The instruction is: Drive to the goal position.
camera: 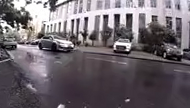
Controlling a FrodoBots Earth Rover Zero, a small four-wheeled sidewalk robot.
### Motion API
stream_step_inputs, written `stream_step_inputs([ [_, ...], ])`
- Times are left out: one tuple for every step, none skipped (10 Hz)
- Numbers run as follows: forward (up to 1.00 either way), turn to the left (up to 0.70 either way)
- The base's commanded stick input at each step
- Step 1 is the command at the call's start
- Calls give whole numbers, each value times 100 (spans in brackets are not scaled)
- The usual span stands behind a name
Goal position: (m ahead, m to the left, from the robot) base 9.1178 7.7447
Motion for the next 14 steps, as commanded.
stream_step_inputs([
  [45,19],
  [45,27],
  [45,27],
  [45,27],
  [45,27],
  [45,27],
  [45,13],
  [45,0],
  [45,0],
  [45,0],
  [45,0],
  [45,0],
  [45,0],
  [45,0],
])
